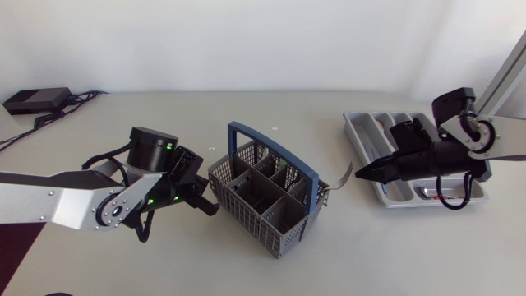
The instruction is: Sort the cutlery from the basket into the organizer compartments.
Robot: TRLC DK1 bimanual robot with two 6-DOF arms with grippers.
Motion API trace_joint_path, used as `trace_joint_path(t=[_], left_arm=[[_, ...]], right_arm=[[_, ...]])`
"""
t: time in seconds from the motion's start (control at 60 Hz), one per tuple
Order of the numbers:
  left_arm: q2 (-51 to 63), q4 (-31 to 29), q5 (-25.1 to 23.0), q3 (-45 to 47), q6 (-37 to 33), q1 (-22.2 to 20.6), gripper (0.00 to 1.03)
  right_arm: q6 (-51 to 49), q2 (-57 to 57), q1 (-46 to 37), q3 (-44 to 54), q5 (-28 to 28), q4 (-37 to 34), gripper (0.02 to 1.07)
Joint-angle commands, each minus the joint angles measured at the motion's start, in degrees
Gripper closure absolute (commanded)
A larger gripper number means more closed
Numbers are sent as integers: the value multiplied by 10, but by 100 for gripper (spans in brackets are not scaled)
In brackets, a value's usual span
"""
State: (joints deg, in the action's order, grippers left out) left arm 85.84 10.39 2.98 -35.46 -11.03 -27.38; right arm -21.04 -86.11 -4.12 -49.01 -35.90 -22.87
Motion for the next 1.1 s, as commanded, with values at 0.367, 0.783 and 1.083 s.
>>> trace_joint_path(t=[0.367, 0.783, 1.083], left_arm=[[70, 18, -10, -58, 14, -3, 100], [120, 26, -10, -109, 14, 0, 100], [198, 16, -18, -199, 8, 11, 100]], right_arm=[[19, -158, 29, -102, -141, -81, 101], [-53, -139, 67, -83, -201, -192, 102], [-54, -77, 137, -56, -201, -224, 101]])
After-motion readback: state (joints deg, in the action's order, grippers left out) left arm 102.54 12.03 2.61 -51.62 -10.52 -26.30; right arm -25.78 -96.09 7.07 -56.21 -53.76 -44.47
